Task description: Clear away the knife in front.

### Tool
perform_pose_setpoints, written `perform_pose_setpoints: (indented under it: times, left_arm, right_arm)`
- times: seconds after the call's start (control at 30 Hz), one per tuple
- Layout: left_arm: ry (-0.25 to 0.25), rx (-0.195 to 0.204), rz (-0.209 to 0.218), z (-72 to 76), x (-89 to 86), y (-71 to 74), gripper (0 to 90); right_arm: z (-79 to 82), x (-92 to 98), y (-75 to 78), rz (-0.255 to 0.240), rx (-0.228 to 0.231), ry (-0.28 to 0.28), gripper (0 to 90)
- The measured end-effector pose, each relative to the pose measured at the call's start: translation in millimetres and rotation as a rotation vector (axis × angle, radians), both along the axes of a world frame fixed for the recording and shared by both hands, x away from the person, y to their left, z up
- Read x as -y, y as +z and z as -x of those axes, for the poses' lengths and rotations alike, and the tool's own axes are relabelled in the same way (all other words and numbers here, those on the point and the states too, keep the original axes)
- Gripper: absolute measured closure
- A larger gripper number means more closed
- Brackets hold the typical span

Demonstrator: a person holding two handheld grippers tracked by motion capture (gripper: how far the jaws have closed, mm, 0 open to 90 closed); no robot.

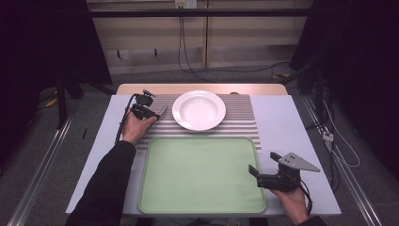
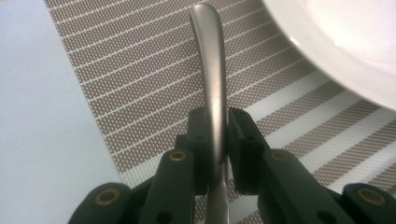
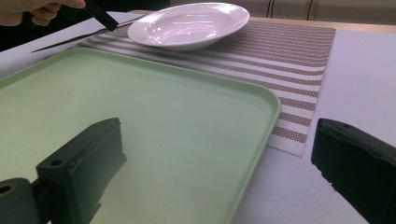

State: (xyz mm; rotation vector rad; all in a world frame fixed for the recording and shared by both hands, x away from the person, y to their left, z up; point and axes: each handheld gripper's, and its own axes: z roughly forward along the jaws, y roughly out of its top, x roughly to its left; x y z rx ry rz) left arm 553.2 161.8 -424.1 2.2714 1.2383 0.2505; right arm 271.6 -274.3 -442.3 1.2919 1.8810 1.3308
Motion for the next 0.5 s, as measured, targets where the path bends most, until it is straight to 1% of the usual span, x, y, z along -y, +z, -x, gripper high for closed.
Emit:
perform_pose_setpoints:
  times: [0.03,0.07,0.13,0.23,0.3,0.43,0.5]
  left_arm:
    - [0.001,0.001,-0.004,1.0,-0.7,1.8,79.8]
    - [0.013,0.009,0.007,2.6,-1.4,3.9,79.8]
    - [0.010,0.028,0.007,5.4,-4.4,7.9,79.8]
    - [0.010,0.049,0.031,11.0,-7.1,12.4,79.8]
    - [0.000,0.060,0.038,16.0,-8.6,16.7,79.8]
    - [-0.004,0.074,0.046,24.6,-9.5,24.0,79.8]
    - [-0.011,0.073,0.055,28.6,-9.7,26.9,79.8]
  right_arm:
    - [0.0,0.0,0.0,-0.001,0.000,0.001,2.3]
    - [0.1,0.0,0.0,-0.001,0.000,0.000,2.3]
    - [0.3,0.1,0.2,0.000,0.001,0.000,2.3]
    - [0.3,0.1,0.2,-0.001,0.000,0.000,2.3]
    - [0.4,0.1,0.2,0.000,0.000,0.000,2.3]
    - [0.3,-0.1,0.2,0.000,0.000,-0.001,2.3]
    - [0.4,-0.1,0.3,0.000,0.001,-0.002,2.3]
